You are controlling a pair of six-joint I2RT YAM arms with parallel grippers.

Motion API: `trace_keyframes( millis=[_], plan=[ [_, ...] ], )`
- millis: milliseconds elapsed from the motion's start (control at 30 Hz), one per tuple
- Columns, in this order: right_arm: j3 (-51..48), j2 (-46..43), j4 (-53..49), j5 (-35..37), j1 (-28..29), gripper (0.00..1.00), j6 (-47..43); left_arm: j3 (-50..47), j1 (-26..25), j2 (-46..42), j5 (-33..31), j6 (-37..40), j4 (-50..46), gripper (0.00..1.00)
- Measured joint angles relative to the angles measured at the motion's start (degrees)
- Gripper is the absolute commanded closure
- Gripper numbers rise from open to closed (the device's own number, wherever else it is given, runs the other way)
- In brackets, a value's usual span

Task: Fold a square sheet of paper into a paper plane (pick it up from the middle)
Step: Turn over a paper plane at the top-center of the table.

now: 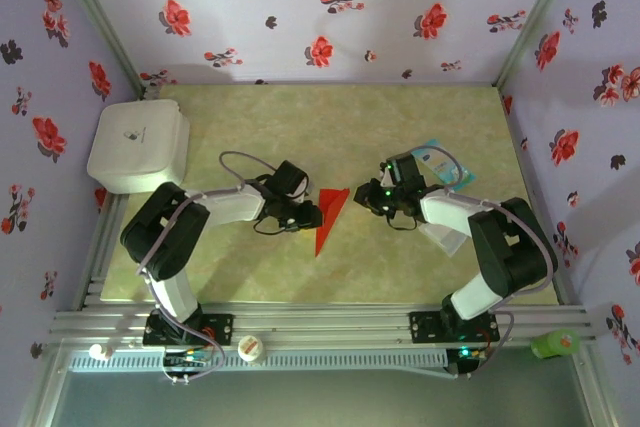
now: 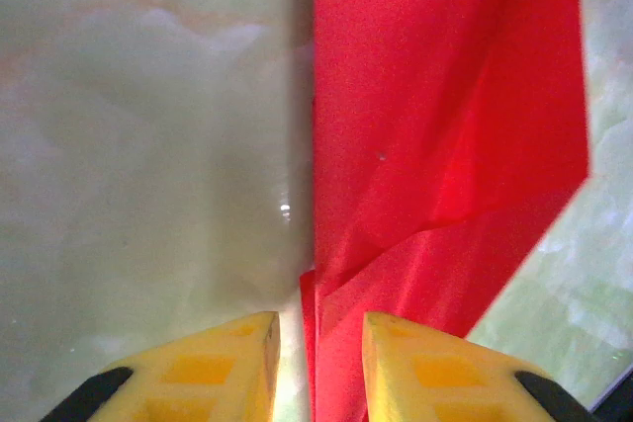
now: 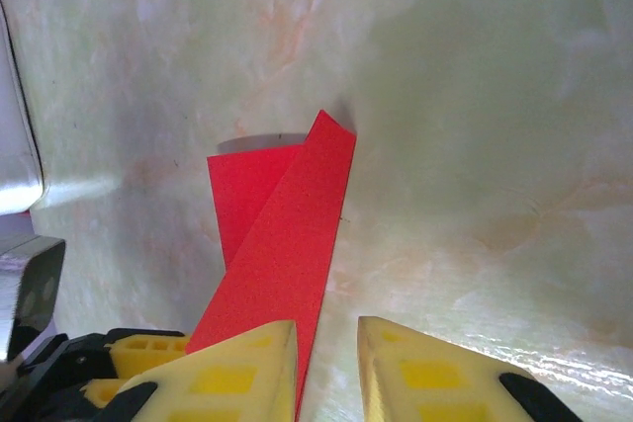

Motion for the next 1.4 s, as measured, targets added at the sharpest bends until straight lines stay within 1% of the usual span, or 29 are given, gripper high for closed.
trace_keyframes(
  millis=[133,433,800,967,1133,1400],
  plan=[
    [0.00,0.00,0.00,0.00,0.17,0.76,0.11,0.26,0.00,0.48,0.26,0.17,-0.09,0.71],
    [0.00,0.61,0.26,0.00,0.39,0.76,0.15,0.31,-0.13,0.92,0.50,0.39,1.05,0.75],
    [0.00,0.63,1.27,0.00,0.66,0.75,0.48,0.31,-0.20,1.38,0.76,0.37,1.95,0.76],
    [0.00,0.98,1.38,0.00,0.66,0.75,0.50,0.31,-0.22,1.44,0.76,0.33,2.27,0.80],
    [0.00,1.62,1.49,0.00,0.94,0.74,0.52,0.31,-0.66,1.86,0.96,0.09,5.25,0.82],
    [0.00,2.03,1.51,-0.02,1.03,0.73,0.52,-0.02,-0.66,1.86,1.60,-0.24,7.78,0.93]
  ],
)
